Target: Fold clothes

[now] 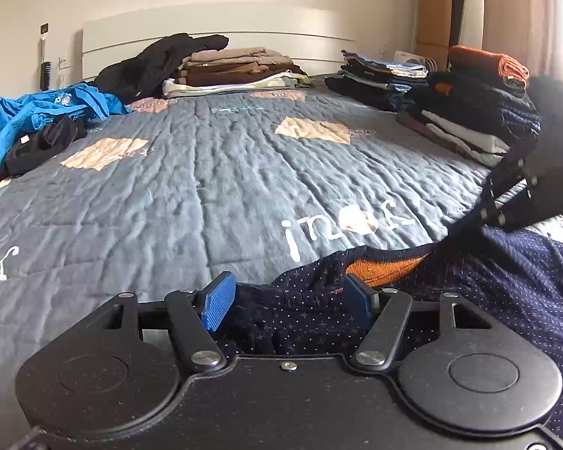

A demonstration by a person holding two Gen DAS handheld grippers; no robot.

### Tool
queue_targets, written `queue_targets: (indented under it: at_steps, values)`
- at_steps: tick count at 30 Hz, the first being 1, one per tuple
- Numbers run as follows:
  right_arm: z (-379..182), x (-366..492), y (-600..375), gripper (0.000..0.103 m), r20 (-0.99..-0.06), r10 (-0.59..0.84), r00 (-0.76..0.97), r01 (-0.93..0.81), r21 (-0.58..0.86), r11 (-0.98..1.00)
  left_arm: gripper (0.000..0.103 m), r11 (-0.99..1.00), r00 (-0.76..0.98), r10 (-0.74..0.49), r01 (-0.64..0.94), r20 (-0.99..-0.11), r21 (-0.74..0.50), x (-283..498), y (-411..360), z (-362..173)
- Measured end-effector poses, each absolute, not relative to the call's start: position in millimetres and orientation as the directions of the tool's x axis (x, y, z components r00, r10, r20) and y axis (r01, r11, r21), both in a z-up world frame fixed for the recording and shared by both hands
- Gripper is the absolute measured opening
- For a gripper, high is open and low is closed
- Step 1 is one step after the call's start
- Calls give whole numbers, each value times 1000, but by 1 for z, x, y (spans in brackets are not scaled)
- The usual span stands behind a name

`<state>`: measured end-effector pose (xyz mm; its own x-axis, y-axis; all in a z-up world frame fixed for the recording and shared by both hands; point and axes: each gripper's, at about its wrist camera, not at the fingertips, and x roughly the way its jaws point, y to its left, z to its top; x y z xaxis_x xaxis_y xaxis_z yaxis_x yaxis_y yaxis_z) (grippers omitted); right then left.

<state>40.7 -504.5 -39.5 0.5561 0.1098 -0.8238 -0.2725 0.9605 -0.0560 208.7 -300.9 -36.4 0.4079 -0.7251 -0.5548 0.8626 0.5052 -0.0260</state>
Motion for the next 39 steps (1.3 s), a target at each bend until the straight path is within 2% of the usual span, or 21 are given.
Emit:
queue_targets:
  at_steps: [5,9,14,18,22,23,25,28,30,31,32,37,39]
  values:
    - [-29,49,-515,2,-765,49,642,-183,-91,979,63,510,413,-710,860,-571,-13,210,-302,-42]
    - [-60,64,-518,3,-820,19,571,-158,-88,983,63,502,430,-676,863,-598,52,211,-307,-53]
    - [-58,52,-522,7,-800,21,599,-129,-71,989,63,510,443,-647,857,-620,81,220,-314,-68]
    - [-33,30,-527,20,-748,2,664,-78,-67,995,63,557,482,-594,824,-644,103,230,-317,-77]
    - [-16,-3,-534,34,-693,-9,721,-23,-36,999,65,590,476,-588,805,-654,54,240,-307,-73]
    - [-16,-13,-536,35,-686,-20,728,-3,-32,999,71,591,467,-594,806,-655,39,242,-305,-70]
    - [-18,-33,-543,36,-678,-45,734,47,-16,999,76,589,451,-615,808,-647,3,244,-301,-65]
    - [-25,-65,-554,37,-659,-66,750,138,58,989,76,567,415,-632,823,-654,-25,241,-306,-67]
    - [-32,-83,-559,38,-650,-85,755,201,107,974,65,556,431,-618,831,-658,23,235,-313,-72]
    - [-35,-92,-561,38,-646,-96,757,231,127,965,48,557,442,-609,829,-659,41,233,-315,-74]
    - [-38,-98,-563,39,-642,-111,759,260,143,955,38,560,451,-600,827,-661,56,233,-317,-77]
    - [-56,-121,-579,60,-638,-208,742,410,185,893,27,567,434,-612,824,-661,16,237,-315,-77]
    - [-64,-121,-590,62,-658,-212,722,434,192,880,26,564,428,-617,826,-660,8,237,-314,-76]
